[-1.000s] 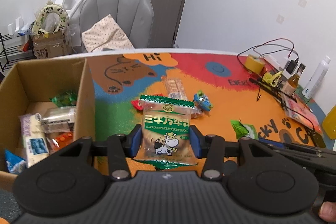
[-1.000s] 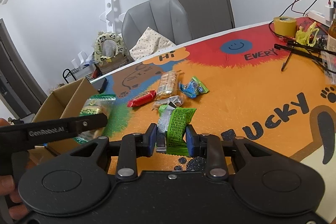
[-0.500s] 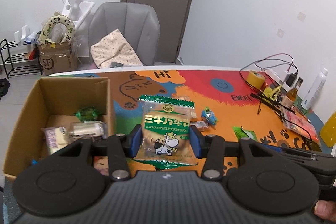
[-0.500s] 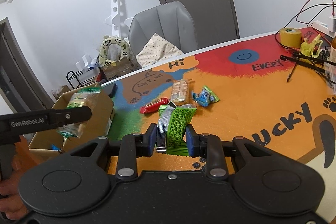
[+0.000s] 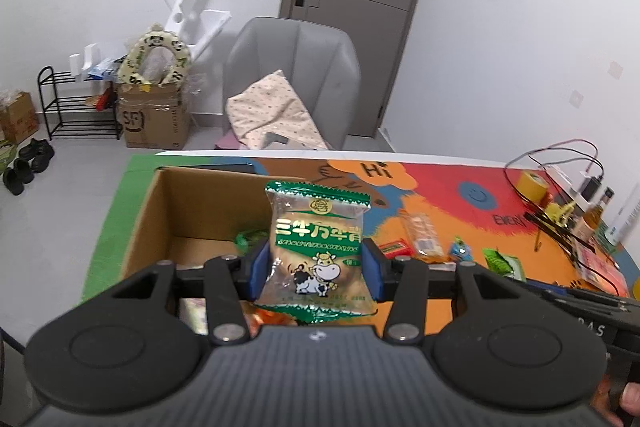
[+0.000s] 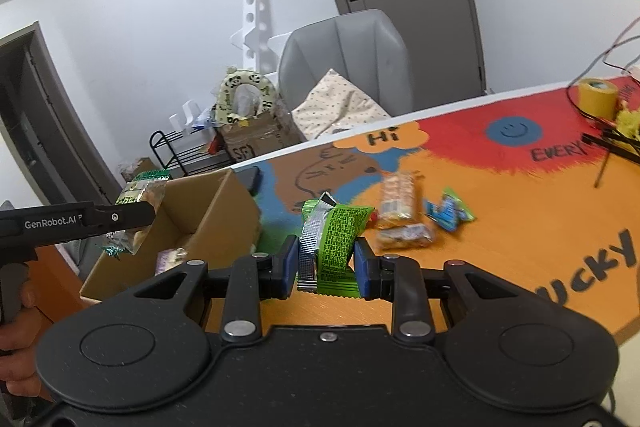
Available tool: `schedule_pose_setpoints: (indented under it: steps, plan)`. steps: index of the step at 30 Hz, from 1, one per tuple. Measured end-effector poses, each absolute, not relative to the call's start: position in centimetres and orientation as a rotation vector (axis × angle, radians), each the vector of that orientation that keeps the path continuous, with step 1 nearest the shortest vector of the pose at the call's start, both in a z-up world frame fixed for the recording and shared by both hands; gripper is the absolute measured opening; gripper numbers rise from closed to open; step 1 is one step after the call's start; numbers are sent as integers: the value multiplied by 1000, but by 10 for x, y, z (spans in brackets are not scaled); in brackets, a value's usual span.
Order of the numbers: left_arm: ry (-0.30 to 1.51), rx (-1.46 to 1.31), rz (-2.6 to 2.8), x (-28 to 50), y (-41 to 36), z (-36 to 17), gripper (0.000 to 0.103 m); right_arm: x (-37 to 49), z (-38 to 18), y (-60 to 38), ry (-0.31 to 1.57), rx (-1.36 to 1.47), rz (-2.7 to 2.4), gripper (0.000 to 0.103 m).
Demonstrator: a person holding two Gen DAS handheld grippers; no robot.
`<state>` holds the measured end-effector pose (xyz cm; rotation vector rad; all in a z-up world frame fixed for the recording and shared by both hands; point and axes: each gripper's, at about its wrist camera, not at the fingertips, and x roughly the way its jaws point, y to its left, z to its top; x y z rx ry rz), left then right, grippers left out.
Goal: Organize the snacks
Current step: 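Carry both green pouches into the cardboard box and open both grippers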
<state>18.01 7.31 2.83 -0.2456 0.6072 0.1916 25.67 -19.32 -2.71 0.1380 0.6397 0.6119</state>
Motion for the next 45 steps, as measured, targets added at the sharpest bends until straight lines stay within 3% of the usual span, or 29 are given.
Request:
schedule_pose_setpoints:
  steps: [21, 28, 31, 33, 36, 45]
  plan:
    - [655, -330, 297, 163, 141, 8, 47, 251, -3, -102, 621, 64, 767, 28]
    - [643, -343, 315, 148, 150, 12, 52, 242, -1, -76, 628, 39, 817, 28]
    - [642, -345, 313, 142, 153, 13, 60, 240, -2, -65, 637, 25, 837, 28]
    - [642, -354, 309, 140, 154, 13, 71, 240, -2, -59, 655, 26, 853, 41]
    - [635, -351, 304, 137, 154, 13, 80, 236, 0, -59, 636, 17, 831, 57]
    - [643, -342, 283, 142, 142, 11, 89, 239, -5, -87, 650, 32, 759, 62]
